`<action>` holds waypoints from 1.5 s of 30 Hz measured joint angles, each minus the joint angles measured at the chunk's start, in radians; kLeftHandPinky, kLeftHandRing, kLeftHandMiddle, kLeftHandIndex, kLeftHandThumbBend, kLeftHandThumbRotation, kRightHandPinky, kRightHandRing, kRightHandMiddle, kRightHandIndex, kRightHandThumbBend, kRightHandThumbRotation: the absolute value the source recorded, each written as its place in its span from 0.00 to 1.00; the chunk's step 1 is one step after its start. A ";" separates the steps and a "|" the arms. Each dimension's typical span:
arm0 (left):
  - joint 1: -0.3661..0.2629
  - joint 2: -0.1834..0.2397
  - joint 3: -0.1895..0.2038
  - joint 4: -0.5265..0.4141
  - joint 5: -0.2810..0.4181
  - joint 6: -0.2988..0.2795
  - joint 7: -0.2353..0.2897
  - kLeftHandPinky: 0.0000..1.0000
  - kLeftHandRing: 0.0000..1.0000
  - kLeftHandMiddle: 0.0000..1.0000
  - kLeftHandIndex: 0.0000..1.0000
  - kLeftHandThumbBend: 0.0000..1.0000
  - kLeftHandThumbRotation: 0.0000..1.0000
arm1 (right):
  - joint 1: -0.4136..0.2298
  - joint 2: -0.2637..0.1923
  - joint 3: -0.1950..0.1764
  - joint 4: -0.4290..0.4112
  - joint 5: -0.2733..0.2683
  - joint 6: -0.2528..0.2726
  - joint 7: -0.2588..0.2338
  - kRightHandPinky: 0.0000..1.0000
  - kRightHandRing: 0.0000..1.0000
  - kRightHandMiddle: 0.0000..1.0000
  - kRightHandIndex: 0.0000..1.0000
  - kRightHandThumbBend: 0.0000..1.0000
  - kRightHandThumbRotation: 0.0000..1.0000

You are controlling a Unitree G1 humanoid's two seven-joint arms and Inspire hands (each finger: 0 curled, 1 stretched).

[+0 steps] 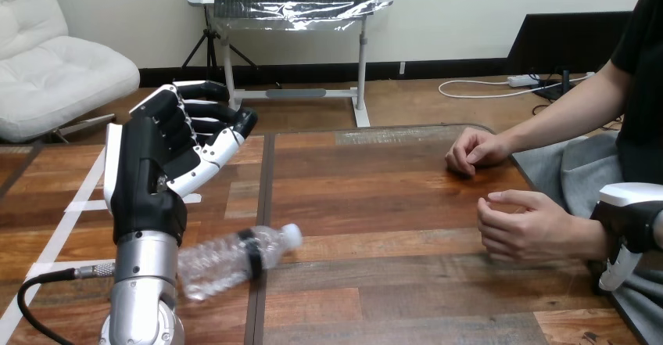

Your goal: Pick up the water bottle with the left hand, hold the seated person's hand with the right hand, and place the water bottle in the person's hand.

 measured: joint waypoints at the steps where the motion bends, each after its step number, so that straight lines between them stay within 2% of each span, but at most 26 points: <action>1: 0.000 0.000 0.000 0.000 0.000 0.000 0.000 0.37 0.42 0.46 0.51 0.62 0.00 | 0.000 0.000 0.000 0.001 0.000 -0.002 -0.004 0.47 0.57 0.66 0.62 0.61 0.00; 8: -0.002 0.000 0.001 0.000 0.002 0.002 0.000 0.37 0.42 0.46 0.51 0.62 0.00 | 0.000 0.003 0.001 0.007 0.000 -0.013 -0.022 0.43 0.54 0.65 0.66 0.58 0.00; 24: -0.003 -0.001 0.000 0.000 0.003 0.015 0.000 0.37 0.42 0.46 0.51 0.61 0.00 | 0.000 0.018 0.000 0.032 0.025 -0.006 -0.072 0.35 0.46 0.57 0.61 0.56 0.00; 36: -0.004 0.000 0.000 0.002 0.012 0.011 0.001 0.37 0.42 0.46 0.51 0.60 0.00 | 0.000 0.021 -0.001 0.037 0.050 -0.011 -0.087 0.33 0.45 0.57 0.58 0.56 0.00; 41: -0.005 0.005 -0.003 0.014 0.061 -0.015 0.007 0.39 0.43 0.47 0.52 0.59 0.00 | 0.000 0.021 -0.001 0.037 0.049 -0.024 -0.100 0.35 0.46 0.57 0.59 0.58 0.00; 45: -0.005 0.028 -0.013 0.033 0.156 -0.055 0.026 0.41 0.45 0.49 0.53 0.58 0.00 | 0.002 0.021 -0.002 0.037 0.053 -0.042 -0.121 0.30 0.41 0.52 0.56 0.60 0.00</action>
